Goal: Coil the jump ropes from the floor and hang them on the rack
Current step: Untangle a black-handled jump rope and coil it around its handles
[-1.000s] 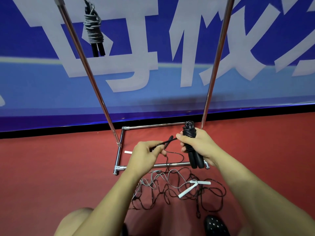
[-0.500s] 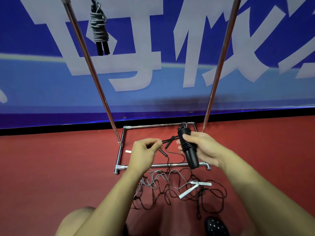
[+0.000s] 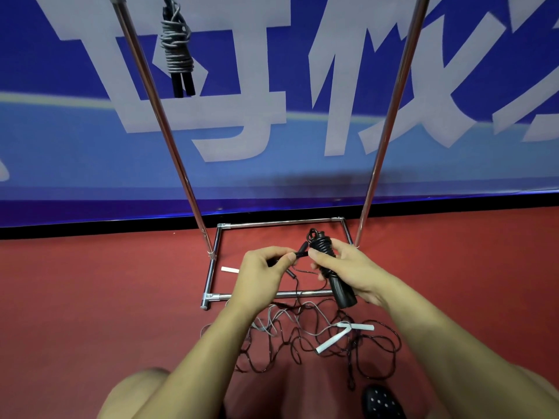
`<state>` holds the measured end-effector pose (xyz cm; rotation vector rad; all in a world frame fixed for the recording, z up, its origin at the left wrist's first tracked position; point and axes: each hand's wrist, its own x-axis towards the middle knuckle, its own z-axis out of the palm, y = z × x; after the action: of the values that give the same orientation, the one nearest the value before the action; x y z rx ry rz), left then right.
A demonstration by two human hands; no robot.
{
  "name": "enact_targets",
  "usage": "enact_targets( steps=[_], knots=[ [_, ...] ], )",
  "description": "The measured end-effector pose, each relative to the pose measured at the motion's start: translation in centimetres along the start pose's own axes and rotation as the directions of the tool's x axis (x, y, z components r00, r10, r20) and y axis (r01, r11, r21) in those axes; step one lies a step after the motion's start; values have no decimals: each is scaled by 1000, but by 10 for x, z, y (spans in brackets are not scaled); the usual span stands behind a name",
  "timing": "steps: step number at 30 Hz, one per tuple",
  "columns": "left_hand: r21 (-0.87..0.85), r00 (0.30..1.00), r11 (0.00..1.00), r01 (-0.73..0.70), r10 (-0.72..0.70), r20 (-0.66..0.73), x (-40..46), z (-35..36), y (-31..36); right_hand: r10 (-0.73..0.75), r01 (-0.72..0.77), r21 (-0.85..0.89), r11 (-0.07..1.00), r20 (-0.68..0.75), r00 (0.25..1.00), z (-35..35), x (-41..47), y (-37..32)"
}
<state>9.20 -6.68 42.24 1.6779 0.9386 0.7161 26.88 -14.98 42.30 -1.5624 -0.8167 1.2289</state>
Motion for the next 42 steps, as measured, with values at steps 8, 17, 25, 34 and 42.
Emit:
enact_targets(
  steps=[8, 17, 25, 34, 42],
  knots=[
    [26, 997, 999, 41, -39, -70, 4, -6, -3, 86, -107, 280, 954, 86, 993, 0, -1, -4],
    [23, 992, 999, 38, -40, 122, -2, 1, 2, 29, -25, 60, 998, -61, 998, 0, -1, 6],
    [11, 984, 1000, 4, -6, 179, -5, -1, 5, 70, -93, 228, 969, 106, 992, 8, -5, 3],
    [-123, 970, 979, 163, -136, 203, -7, -3, 11, -77, 71, 79, 994, 84, 993, 6, -8, -5],
    [-177, 736, 811, 558, -385, 557, -13, 2, 13, -102, 100, 173, 980, 1, 995, -2, -11, -13]
  ],
)
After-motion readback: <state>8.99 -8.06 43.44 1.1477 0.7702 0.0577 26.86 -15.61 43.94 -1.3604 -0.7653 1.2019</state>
